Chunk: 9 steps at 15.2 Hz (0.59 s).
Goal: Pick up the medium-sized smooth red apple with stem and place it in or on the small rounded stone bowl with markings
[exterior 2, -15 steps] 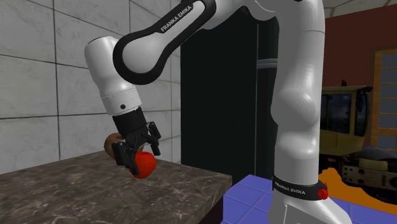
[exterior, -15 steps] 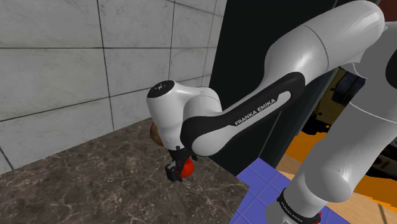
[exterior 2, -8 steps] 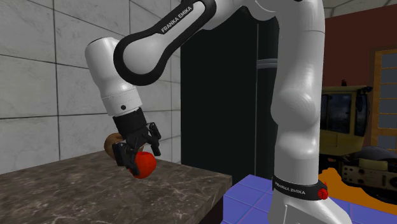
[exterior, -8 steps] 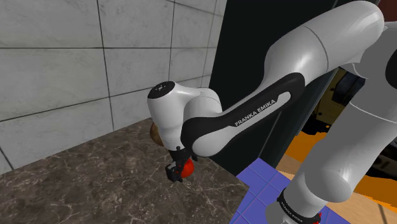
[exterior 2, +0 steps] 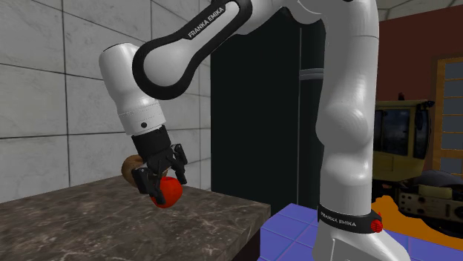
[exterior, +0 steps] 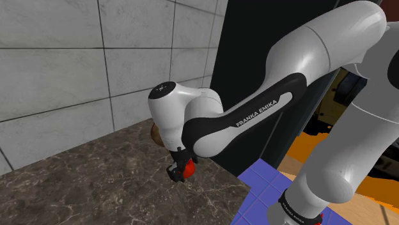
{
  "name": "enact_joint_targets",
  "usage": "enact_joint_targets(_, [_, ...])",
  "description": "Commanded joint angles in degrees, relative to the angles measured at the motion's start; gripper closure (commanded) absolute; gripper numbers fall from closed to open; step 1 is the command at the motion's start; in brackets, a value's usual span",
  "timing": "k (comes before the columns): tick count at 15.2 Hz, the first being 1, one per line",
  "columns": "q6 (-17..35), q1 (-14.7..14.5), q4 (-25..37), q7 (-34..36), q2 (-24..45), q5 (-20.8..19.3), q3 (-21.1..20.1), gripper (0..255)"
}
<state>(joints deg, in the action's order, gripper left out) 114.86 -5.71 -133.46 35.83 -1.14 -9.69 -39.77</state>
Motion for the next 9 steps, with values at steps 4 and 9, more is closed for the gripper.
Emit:
enact_joint_targets(4, [-1.36, 0.02, 0.54, -0.94, -1.22, 0.92, 0.08, 255])
enact_joint_targets(9, [-4.98, -0.05, 2.19, -2.98, -4.07, 2.86, 0.39, 255])
